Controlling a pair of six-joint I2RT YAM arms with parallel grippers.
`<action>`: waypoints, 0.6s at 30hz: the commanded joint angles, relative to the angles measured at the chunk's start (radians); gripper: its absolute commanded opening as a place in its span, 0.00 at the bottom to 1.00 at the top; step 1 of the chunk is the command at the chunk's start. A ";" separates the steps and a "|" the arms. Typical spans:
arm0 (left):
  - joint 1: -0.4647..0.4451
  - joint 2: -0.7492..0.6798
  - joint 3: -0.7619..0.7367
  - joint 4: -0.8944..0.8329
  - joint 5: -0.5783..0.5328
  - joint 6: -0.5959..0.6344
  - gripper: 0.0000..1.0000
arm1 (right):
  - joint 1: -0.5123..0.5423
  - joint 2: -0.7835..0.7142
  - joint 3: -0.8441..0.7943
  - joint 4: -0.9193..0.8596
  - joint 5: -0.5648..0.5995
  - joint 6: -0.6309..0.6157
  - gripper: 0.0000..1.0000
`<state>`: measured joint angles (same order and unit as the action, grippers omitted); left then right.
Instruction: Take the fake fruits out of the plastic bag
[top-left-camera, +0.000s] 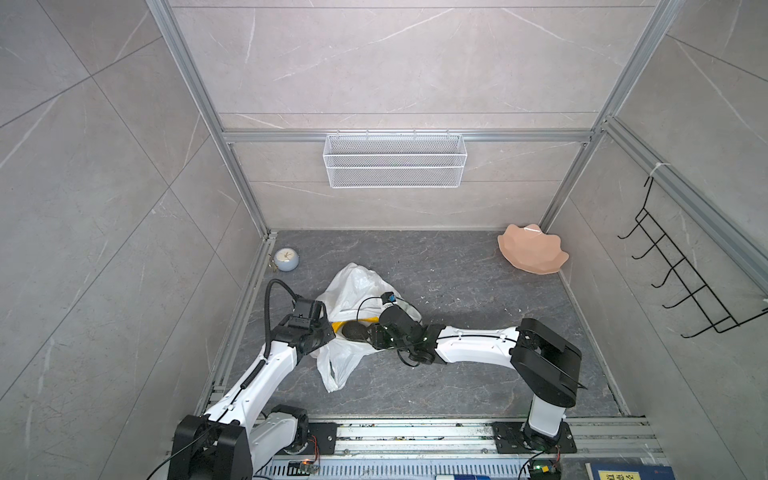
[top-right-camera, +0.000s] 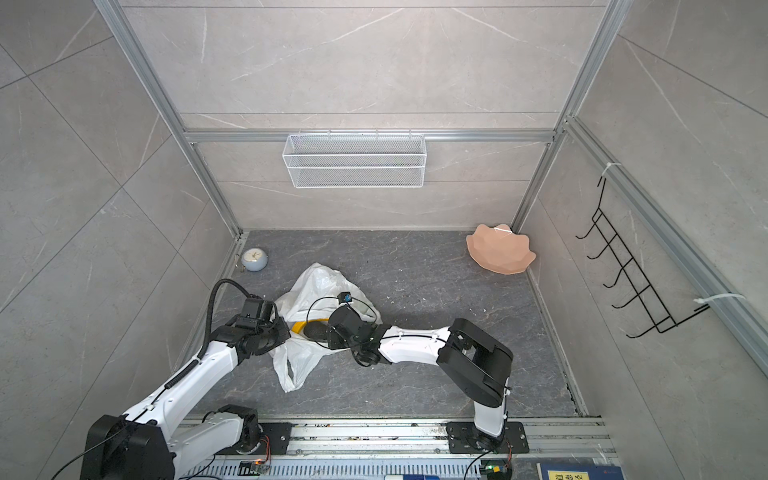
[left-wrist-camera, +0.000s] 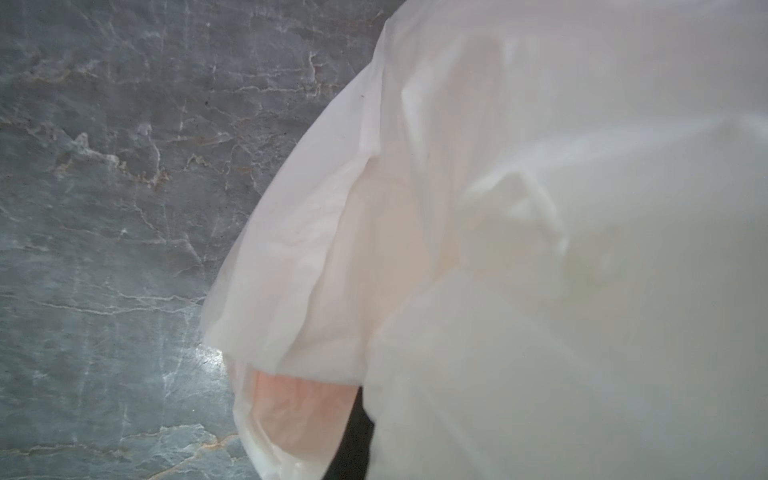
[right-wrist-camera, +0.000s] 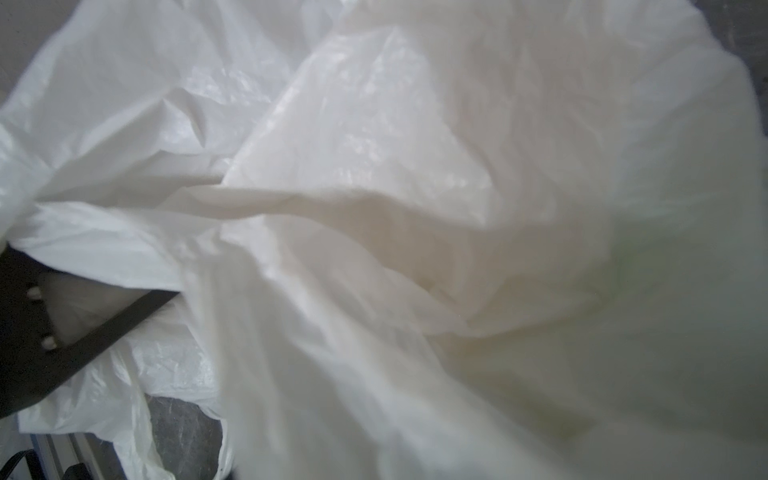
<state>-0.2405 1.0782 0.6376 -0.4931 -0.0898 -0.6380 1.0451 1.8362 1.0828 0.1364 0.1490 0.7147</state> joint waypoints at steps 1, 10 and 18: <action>-0.085 -0.008 0.131 0.005 -0.090 0.100 0.00 | 0.005 -0.029 -0.039 -0.037 0.031 0.026 0.47; -0.352 0.018 0.269 -0.082 -0.204 0.220 0.00 | 0.004 -0.151 -0.128 -0.029 0.167 0.082 0.47; -0.234 -0.008 0.149 -0.177 -0.060 0.041 0.12 | 0.005 -0.127 -0.083 -0.056 0.140 0.062 0.47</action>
<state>-0.5034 1.0966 0.7971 -0.6174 -0.2256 -0.5282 1.0451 1.7107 0.9638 0.1143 0.2813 0.7746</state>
